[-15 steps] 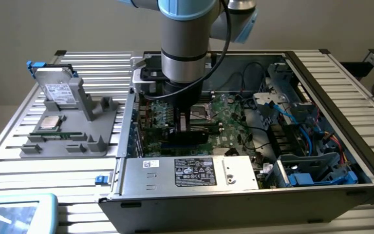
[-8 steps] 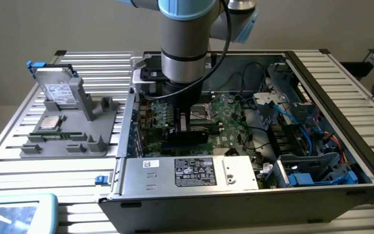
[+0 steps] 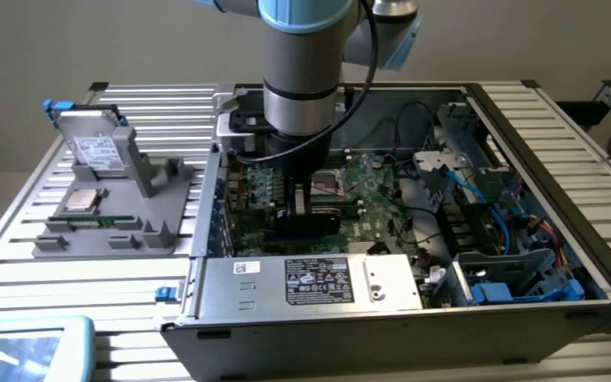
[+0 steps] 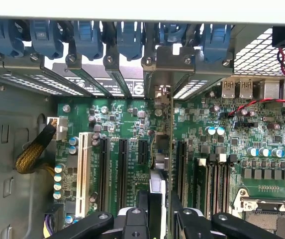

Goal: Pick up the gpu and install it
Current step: 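Insert the gpu into the slot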

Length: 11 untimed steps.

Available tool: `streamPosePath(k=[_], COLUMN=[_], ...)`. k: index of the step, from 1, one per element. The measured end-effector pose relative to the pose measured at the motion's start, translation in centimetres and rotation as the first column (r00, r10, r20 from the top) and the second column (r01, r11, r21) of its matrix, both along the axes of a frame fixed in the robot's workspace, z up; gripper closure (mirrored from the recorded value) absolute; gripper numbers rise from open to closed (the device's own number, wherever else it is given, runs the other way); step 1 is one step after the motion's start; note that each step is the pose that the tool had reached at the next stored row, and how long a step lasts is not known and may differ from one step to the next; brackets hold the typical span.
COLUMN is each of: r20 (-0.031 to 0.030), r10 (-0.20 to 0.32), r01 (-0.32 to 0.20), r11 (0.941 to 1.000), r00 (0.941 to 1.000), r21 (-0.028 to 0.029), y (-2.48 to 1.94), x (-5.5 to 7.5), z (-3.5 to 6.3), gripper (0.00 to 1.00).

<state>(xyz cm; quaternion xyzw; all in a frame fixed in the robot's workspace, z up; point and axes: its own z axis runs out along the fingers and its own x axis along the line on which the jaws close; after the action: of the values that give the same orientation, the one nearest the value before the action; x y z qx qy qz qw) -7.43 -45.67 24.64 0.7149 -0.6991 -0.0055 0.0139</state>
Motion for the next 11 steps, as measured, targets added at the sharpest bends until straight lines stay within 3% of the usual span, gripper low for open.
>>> streamPosePath(k=[11], r20=[0.0000], r10=[0.008], r01=[-0.008], r11=[1.0000], r00=[1.0000], r21=[0.0000], y=[0.00], x=[-0.01], z=[-0.02], gripper=[0.73])
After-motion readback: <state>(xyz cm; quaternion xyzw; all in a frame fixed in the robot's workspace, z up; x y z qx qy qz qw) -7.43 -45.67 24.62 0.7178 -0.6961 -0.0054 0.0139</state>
